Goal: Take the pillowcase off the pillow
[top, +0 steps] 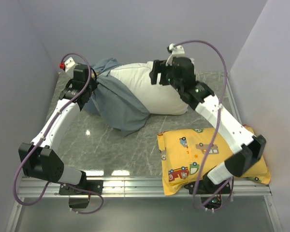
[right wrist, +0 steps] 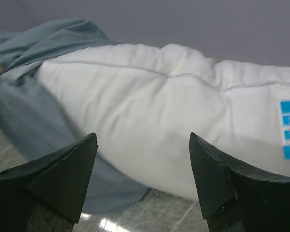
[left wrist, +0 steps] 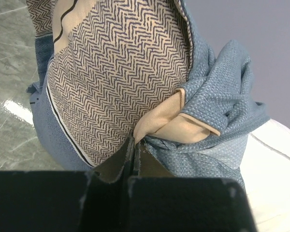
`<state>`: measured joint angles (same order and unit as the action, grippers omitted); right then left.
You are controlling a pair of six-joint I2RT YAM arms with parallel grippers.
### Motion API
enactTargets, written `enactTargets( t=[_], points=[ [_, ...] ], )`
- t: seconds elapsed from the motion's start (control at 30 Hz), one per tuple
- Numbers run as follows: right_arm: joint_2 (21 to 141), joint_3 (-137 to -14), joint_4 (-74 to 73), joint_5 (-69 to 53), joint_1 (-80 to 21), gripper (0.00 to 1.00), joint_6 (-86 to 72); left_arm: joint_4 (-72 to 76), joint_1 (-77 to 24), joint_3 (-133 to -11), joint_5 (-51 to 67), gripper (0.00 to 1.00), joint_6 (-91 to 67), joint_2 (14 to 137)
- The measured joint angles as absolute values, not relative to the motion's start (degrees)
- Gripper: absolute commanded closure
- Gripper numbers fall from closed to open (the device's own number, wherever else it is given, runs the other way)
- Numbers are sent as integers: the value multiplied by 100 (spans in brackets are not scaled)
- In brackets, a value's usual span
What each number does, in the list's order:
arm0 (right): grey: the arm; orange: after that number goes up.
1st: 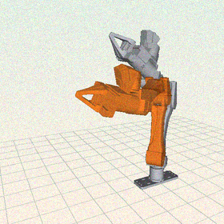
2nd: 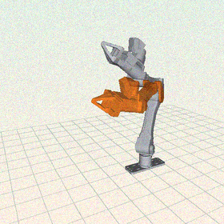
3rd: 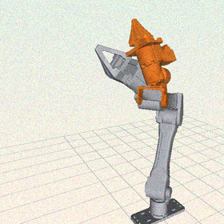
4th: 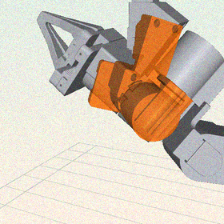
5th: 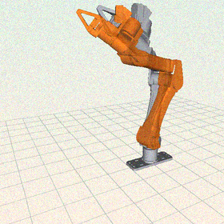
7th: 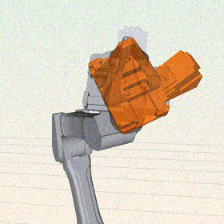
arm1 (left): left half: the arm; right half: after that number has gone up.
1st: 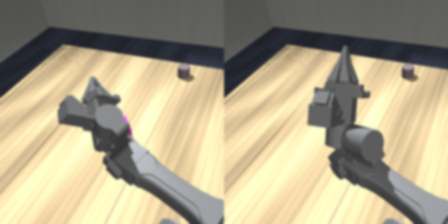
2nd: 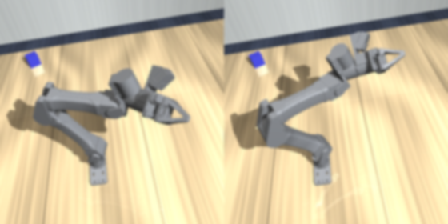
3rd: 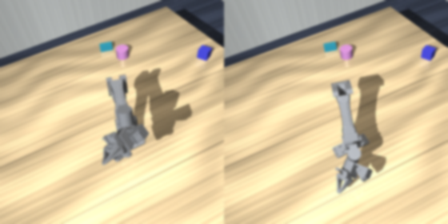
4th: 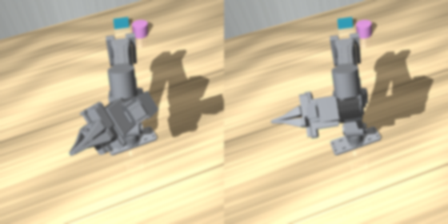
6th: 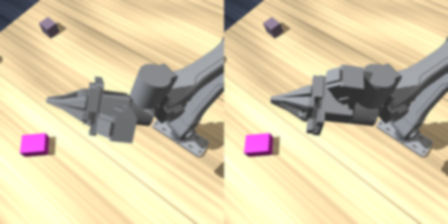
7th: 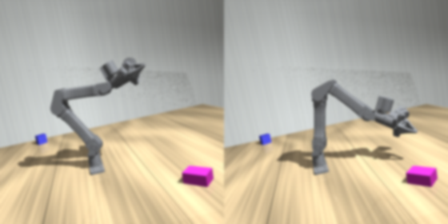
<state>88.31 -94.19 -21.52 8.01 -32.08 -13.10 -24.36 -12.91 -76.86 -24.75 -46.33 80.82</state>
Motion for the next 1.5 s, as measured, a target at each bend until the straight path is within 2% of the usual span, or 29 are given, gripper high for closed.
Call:
enactTargets(
  t=[0.03, 0.2, 0.3, 0.4, 0.47, 0.5, 0.53, 0.57, 0.6, 0.63, 0.7, 0.73, 0.8, 0.83, 1.03, 1.13, 1.33, 1.4, 1.5],
  points=[
    [8635, -9190, -2003, 908, -3365, 12, -1304, -2412, -1295, -7686, -2477, 100, -4633, 8095],
    [8350, -8101, -1634, 1323, -3854, 11, -1376, -2333, -1310, -7686, -2486, 100, -4624, 8138],
    [8976, -7808, -1498, 1461, -3828, 10, -1468, -2331, -1310, -7686, -2486, 100, -4613, 8138],
    [9824, -7839, -1352, 1605, -3765, 17, -1522, -2338, -1317, -7695, -2480, 99, -4584, 8138],
    [10326, -8036, -1260, 1590, -3708, 45, -1527, -2342, -1328, -7717, -2451, 96, -4525, 8138],
    [10503, -8182, -1253, 1553, -3669, 64, -1527, -2342, -1339, -7752, -2397, 94, -4449, 8149],
    [10630, -8355, -1251, 1522, -3638, 95, -1531, -2338, -1339, -7806, -2320, 87, -4364, 8165],
    [10718, -8532, -1253, 1450, -3573, 100, -1553, -2342, -1341, -7887, -2233, 81, -4244, 8200],
    [10761, -8696, -1264, 1382, -3524, 100, -1619, -2327, -1341, -8009, -2106, 74, -4117, 8248],
    [10790, -8827, -1291, 1361, -3481, 100, -1658, -2290, -1341, -8136, -1920, 59, -3997, 8313],
    [10816, -9100, -1369, 1229, -3380, 100, -1673, -2283, -1347, -8429, -1590, 42, -3745, 8458],
    [10822, -9231, -1450, 1149, -3343, 100, -1684, -2292, -1398, -8613, -1466, 30, -3618, 8556],
    [10825, -9483, -1715, 985, -3284, 100, -1702, -2331, -1594, -8897, -1455, 20, -3402, 8683],
    [10827, -9620, -1874, 928, -3262, 100, -1704, -2344, -1782, -8991, -1575, 18, -3330, 8696],
    [10825, -9955, -2508, 744, -3247, 100, -1691, -2388, -3288, -9030, -2390, 15, -3214, 8584],
    [10820, -9985, -2593, 714, -3247, 100, -1688, -2366, -3852, -8589, -2816, 13, -3398, 8501],
    [10801, -9985, -2644, 676, -3247, 100, -1686, -2480, -3962, -7811, -3350, 10, -3920, 8949],
    [10787, -9985, -2659, 679, -3245, 100, -1684, -2552, -3929, -7822, -3667, 15, -4136, 9334],
    [10759, -9968, -2672, 659, -3201, 100, -1682, -2891, -3769, -7948, -4053, 37, -4418, 9797]
  ],
)
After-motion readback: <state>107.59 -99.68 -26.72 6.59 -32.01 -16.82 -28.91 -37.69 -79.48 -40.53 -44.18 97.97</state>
